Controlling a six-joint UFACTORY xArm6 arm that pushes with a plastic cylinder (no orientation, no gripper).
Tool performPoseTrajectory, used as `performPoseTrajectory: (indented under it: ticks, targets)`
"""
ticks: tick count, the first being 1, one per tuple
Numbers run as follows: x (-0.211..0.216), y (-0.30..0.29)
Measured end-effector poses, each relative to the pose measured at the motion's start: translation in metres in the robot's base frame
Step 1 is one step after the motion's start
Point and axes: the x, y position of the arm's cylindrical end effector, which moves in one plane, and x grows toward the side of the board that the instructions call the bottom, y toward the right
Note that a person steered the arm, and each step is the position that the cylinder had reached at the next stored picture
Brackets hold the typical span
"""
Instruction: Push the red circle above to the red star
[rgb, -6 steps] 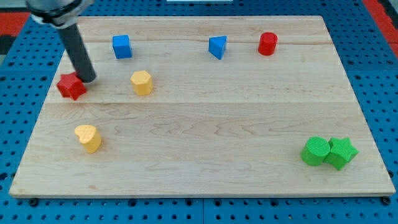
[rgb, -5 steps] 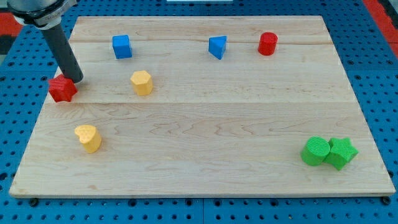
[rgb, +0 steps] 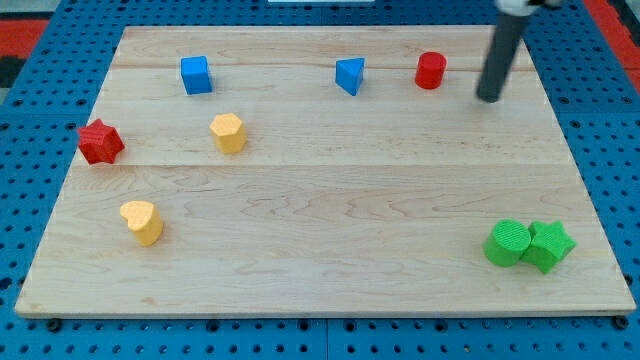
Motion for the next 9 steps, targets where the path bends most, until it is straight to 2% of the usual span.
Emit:
performPoseTrajectory:
  ticks: [1,2,3,4,5,6,7,8,9]
  targets:
    - [-0.053,0.015]
    - [-0.076,-0.031]
    - [-0.069,-0.109]
    - [-0.036,-0.147]
    - [-0.022,-0.146]
    - [-0.04,-0.132]
    - [-0.068,-0.099]
    - [-0.071,-0.05]
    - [-0.036,-0.044]
